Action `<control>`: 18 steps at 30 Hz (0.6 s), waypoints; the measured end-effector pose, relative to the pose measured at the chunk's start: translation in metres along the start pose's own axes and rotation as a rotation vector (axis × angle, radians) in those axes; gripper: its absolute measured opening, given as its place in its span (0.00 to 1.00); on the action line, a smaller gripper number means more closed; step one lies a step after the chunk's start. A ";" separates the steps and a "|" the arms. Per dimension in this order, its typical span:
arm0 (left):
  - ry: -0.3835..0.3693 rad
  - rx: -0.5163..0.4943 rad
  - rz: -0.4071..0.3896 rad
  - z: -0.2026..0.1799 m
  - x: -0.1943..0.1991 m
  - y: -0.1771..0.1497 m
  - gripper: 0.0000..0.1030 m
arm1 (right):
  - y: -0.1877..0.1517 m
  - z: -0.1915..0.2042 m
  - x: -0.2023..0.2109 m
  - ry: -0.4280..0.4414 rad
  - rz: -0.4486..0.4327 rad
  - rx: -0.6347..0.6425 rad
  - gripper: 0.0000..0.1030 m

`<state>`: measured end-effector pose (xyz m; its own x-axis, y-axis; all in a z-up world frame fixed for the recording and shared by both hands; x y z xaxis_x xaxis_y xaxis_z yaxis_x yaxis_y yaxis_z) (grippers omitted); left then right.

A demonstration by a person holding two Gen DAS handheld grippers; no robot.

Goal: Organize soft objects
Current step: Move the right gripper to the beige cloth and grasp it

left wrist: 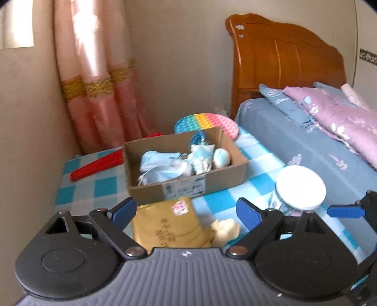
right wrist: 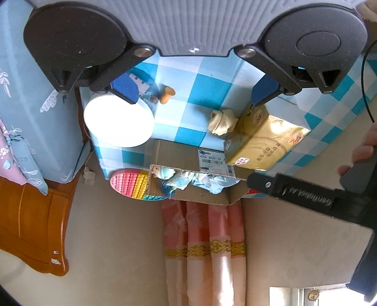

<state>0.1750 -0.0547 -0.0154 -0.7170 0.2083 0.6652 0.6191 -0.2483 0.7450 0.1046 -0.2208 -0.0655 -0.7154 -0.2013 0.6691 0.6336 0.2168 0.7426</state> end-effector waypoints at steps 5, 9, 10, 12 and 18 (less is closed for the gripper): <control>0.012 0.020 -0.001 0.006 0.007 -0.014 0.89 | -0.003 0.006 -0.006 0.030 0.006 0.022 1.00; 0.018 0.025 0.015 0.010 0.007 -0.027 0.89 | -0.003 0.018 -0.017 0.097 0.015 0.085 1.00; 0.022 0.029 0.019 0.011 0.007 -0.030 0.89 | -0.002 0.021 -0.021 0.110 0.025 0.110 1.00; 0.018 0.036 0.032 0.013 0.005 -0.034 0.89 | 0.001 0.025 -0.031 0.095 0.044 0.160 1.00; 0.022 0.059 0.052 0.020 0.000 -0.041 0.89 | 0.011 0.033 -0.057 0.099 0.069 0.290 0.97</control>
<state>0.1563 -0.0256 -0.0451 -0.6897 0.1758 0.7024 0.6731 -0.2020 0.7115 0.1430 -0.1753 -0.0961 -0.6323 -0.2655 0.7278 0.5589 0.4942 0.6659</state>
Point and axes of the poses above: each gripper's, at about its wrist camera, not at the fingertips, and x roughly against the way its jaws point, z to its left, y to its top, the point moved 7 cm from there along -x, roughly the way its jaws point, and after that the axes turned 5 degrees about z, right-handed, at the moved point
